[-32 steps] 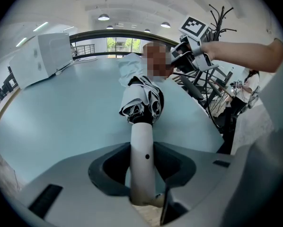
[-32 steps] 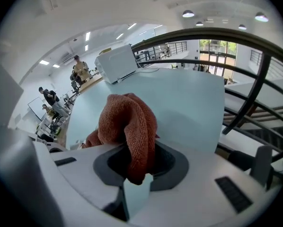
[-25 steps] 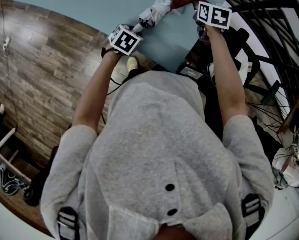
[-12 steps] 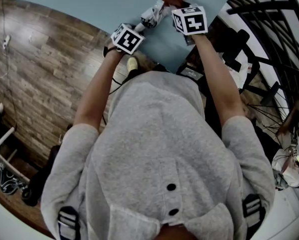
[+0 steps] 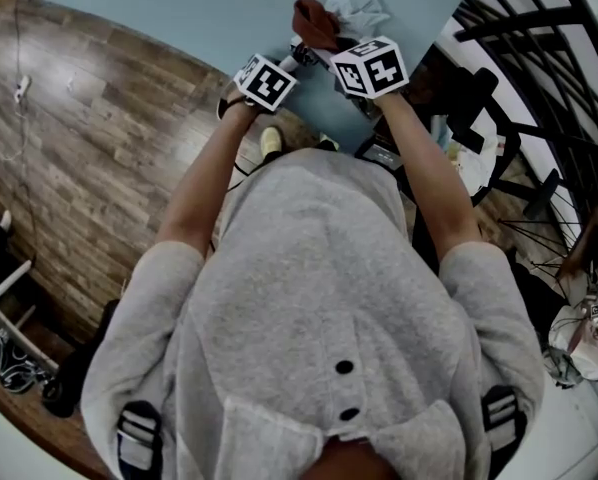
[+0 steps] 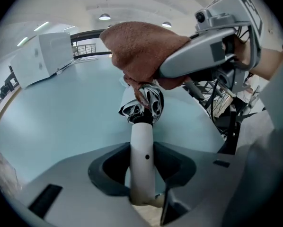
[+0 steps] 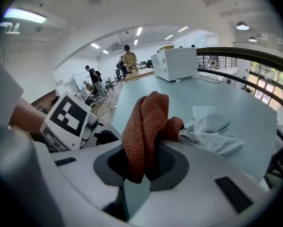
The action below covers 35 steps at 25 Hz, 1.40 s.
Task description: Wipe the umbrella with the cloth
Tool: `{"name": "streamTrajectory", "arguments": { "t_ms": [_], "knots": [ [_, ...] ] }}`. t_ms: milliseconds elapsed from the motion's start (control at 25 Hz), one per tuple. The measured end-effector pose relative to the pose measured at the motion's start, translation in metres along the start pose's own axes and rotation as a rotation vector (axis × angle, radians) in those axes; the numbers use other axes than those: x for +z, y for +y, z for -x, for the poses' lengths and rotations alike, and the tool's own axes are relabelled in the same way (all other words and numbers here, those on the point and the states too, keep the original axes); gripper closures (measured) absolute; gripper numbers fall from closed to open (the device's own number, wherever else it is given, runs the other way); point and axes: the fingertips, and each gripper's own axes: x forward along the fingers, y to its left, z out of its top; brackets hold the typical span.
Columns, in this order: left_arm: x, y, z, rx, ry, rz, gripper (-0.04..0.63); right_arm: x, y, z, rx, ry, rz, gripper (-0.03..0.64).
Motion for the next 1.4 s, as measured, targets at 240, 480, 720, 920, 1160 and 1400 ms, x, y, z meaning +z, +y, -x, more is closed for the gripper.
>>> {"name": "streamTrajectory", "arguments": {
  "t_ms": [240,480,720,920,1160,1400],
  "knots": [
    [-0.006,-0.005,0.001,0.013,-0.012,0.0,0.436,0.009,-0.002,0.032,-0.052,-0.087,-0.026,0.54],
    [0.003,0.001,0.023,0.074,-0.135,-0.032,0.431,0.021,-0.013,0.082,-0.167,-0.222,-0.074,0.54],
    [0.01,0.008,0.081,0.072,-0.354,0.055,0.433,0.036,0.003,0.136,-0.311,-0.371,-0.108,0.54],
    [0.031,0.005,0.157,0.043,-0.636,0.142,0.434,0.048,0.024,0.181,-0.405,-0.491,-0.143,0.54],
    [0.053,-0.017,0.252,0.096,-0.876,0.158,0.569,0.048,0.066,0.23,-0.467,-0.576,-0.117,0.54],
    [0.07,-0.06,0.314,0.146,-1.01,0.14,0.58,0.045,0.089,0.278,-0.485,-0.693,-0.114,0.54]
  ]
}}
